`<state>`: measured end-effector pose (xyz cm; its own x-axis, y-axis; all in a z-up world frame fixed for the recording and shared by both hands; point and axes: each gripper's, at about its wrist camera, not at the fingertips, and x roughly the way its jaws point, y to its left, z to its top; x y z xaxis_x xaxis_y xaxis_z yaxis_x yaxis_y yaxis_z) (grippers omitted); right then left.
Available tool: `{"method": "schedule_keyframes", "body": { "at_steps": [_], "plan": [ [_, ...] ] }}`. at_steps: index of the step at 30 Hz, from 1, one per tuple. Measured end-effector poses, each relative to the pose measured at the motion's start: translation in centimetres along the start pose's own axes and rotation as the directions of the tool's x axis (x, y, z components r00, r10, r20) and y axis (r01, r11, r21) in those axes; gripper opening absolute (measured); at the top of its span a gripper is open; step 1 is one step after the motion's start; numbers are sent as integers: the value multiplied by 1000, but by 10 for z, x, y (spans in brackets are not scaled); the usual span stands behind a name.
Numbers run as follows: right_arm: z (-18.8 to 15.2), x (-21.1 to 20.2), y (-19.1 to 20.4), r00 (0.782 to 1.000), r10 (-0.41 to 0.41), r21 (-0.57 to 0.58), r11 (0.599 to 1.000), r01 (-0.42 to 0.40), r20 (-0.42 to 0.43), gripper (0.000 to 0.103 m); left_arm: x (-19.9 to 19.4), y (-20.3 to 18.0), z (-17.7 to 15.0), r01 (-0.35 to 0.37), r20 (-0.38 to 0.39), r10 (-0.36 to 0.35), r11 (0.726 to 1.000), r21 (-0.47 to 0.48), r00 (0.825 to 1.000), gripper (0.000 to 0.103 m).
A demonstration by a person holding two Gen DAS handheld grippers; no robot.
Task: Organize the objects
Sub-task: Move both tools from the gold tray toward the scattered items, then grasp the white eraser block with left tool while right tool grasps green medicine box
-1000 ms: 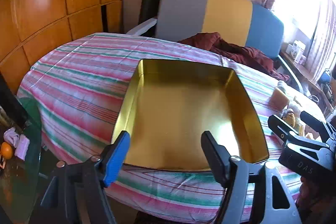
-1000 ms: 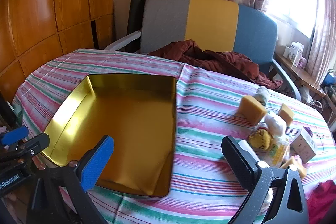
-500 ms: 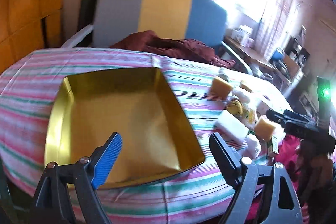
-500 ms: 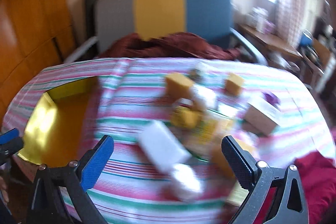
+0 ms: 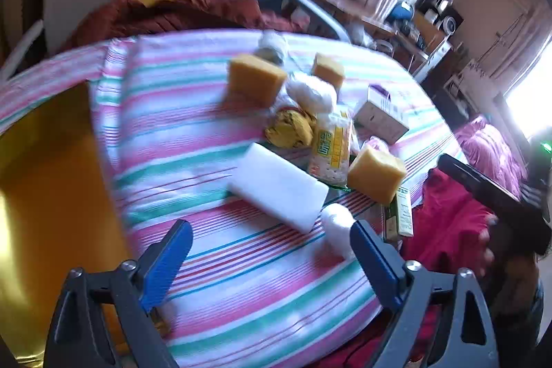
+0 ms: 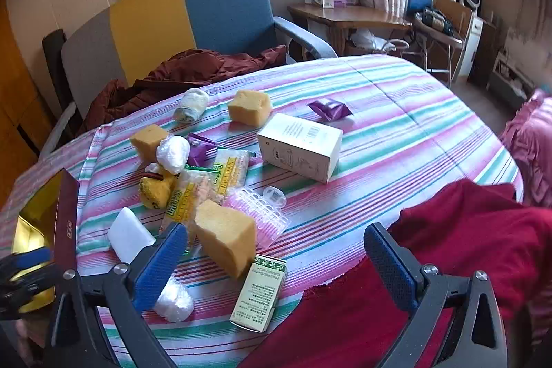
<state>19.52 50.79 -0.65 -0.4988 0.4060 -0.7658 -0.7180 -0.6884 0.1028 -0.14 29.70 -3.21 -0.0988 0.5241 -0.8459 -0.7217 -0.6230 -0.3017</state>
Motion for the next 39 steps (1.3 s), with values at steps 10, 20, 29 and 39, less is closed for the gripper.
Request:
{"method": "schedule_keyframes", "body": {
  "at_steps": [10, 20, 29, 39],
  "plan": [
    [-6, 12, -19, 998, 69, 82, 994, -69, 12, 103, 75, 8, 32, -4, -158, -46, 953, -302, 986, 88],
    [-4, 17, -25, 995, 98, 121, 988, -98, 7, 103, 102, 3, 23, -121, -191, 72, 958, -260, 979, 84],
    [-10, 44, -14, 963, 103, 37, 995, -97, -248, 101, 84, 11, 11, -117, -169, 85, 974, -192, 982, 60],
    [-30, 81, 16, 901, -15, -138, 989, -50, -434, 36, 64, 19, -6, -91, -91, 79, 985, -144, 993, 39]
  ]
}}
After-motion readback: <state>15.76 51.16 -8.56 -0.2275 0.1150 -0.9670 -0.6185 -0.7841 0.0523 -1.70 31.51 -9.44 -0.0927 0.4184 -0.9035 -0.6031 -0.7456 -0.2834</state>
